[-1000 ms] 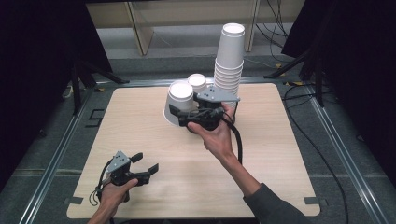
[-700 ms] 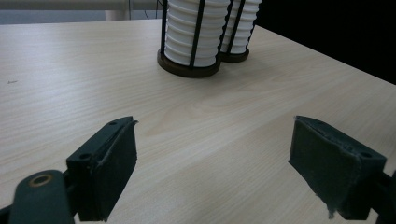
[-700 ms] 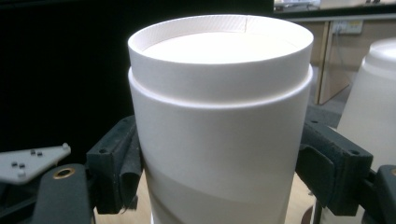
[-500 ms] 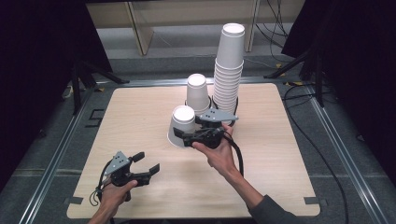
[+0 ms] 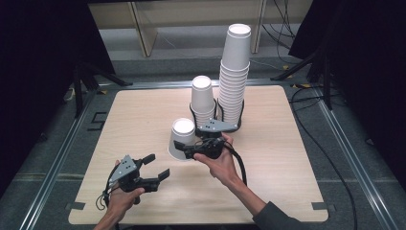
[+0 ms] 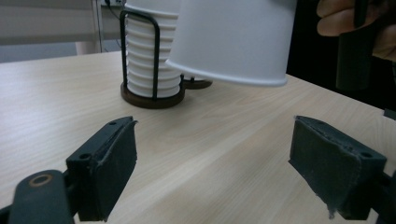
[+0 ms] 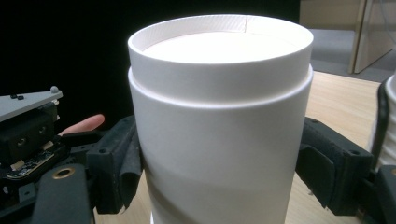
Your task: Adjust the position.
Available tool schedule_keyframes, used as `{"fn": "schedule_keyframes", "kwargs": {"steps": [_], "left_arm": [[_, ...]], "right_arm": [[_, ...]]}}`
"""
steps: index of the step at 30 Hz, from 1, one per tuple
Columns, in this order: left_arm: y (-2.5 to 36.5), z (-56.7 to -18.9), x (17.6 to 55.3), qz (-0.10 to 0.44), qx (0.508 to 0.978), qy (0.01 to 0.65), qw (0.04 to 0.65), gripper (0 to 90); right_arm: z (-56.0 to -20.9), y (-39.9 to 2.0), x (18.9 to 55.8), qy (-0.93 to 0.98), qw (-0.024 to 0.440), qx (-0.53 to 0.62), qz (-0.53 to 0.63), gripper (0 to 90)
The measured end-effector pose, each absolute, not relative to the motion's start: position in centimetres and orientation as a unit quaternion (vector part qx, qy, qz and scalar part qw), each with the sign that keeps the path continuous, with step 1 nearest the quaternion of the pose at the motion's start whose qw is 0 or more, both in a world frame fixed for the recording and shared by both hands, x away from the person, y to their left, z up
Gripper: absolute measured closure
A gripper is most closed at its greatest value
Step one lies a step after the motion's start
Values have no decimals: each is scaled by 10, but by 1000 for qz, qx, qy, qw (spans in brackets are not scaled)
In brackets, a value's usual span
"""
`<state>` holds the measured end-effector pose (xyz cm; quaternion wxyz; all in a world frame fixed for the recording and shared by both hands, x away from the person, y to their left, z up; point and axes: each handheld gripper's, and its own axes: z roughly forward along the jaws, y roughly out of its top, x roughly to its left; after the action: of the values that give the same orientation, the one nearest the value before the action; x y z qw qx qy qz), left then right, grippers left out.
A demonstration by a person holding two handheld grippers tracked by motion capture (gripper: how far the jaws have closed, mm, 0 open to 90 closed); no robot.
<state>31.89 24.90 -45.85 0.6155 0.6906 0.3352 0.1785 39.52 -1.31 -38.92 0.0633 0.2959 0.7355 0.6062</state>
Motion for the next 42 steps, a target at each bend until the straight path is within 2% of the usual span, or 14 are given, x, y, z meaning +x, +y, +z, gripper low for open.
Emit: {"fn": "schedule_keyframes", "kwargs": {"steps": [3, 8, 11, 12, 15, 18, 20, 21, 22, 30, 33, 34, 35, 42], "left_arm": [[245, -457, 318, 185, 695, 321, 616, 145], [237, -457, 321, 193, 702, 314, 610, 145], [232, -459, 323, 200, 700, 310, 612, 145], [232, -458, 323, 203, 703, 315, 604, 138], [230, -459, 325, 205, 700, 309, 610, 107], [229, -458, 324, 212, 703, 309, 605, 42], [227, -459, 324, 214, 700, 309, 607, 23], [226, -460, 325, 214, 695, 304, 615, 3], [226, -459, 324, 217, 701, 307, 606, 0], [223, -459, 324, 222, 704, 298, 605, 0], [222, -459, 322, 227, 703, 296, 606, 0], [222, -459, 322, 229, 705, 290, 606, 0], [221, -459, 321, 229, 703, 288, 608, 20], [222, -457, 321, 222, 710, 291, 602, 59]], "right_arm": [[-392, -8, 393, 745, 48, 284, 602, 221], [-394, -3, 392, 748, 58, 265, 606, 221], [-395, 0, 389, 748, 42, 261, 609, 221], [-394, 0, 388, 752, 32, 263, 604, 221], [-395, 1, 387, 753, 43, 253, 606, 221], [-398, 5, 385, 751, 22, 252, 611, 221], [-398, 5, 385, 753, 27, 247, 609, 221], [-398, 7, 383, 751, 7, 250, 611, 221], [-399, 8, 383, 752, 15, 245, 612, 221], [-400, 12, 379, 749, -14, 250, 614, 220], [-402, 12, 381, 747, -11, 242, 619, 220], [-401, 12, 379, 747, -25, 251, 615, 219], [-402, 12, 380, 751, -14, 243, 614, 219], [-404, 13, 379, 750, -24, 252, 611, 203]]}}
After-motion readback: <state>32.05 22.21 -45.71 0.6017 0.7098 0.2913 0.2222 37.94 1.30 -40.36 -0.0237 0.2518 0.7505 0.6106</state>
